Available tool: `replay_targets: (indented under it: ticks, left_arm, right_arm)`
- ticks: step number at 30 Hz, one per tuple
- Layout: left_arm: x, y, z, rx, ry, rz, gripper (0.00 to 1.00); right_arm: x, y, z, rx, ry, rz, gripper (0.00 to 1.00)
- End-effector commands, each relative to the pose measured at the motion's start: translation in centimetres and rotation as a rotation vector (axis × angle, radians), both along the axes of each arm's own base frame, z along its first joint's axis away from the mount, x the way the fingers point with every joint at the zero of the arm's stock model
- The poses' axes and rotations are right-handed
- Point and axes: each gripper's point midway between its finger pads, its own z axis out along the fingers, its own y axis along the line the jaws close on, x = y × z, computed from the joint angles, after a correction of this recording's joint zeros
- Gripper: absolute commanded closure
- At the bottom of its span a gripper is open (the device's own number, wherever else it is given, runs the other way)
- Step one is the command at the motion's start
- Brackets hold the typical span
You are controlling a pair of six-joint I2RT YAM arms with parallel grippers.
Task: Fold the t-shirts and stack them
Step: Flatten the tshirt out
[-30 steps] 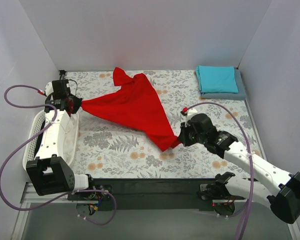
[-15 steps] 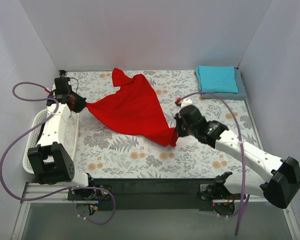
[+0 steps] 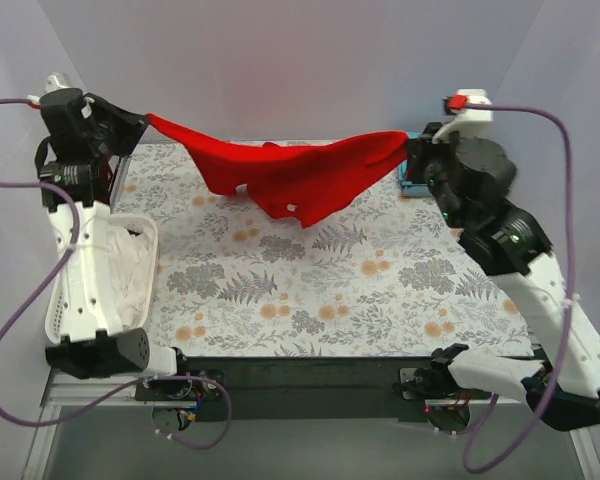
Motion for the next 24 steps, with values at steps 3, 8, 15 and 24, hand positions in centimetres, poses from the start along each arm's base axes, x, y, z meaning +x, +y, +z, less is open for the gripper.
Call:
replay_targets:
  ticks: [3, 8, 15, 24]
  left_arm:
    - [-10.1, -1.6, 12.0, 0.013, -0.3, 0.004, 1.0]
    - [-14.3, -2.5, 15.3, 0.003, -0.412, 0.011, 1.0]
    - [-11.0, -2.7, 15.2, -0.025, -0.401, -0.017, 1.0]
    - [1.6, -2.6, 3.3, -0.101, -0.195, -0.081, 1.0]
  right_arm:
    - [-8.5, -7.0, 13.2, 0.203, -0.362, -0.015, 0.99]
    - [-13.3, -9.7, 16.8, 0.273, -0.48, 0.024, 0.99]
    - [-11.0, -8.0, 16.7, 0.203, -0.448, 0.028, 0.99]
    - [4.6, 1.8, 9.5, 0.052, -0.282, 0.142, 0.99]
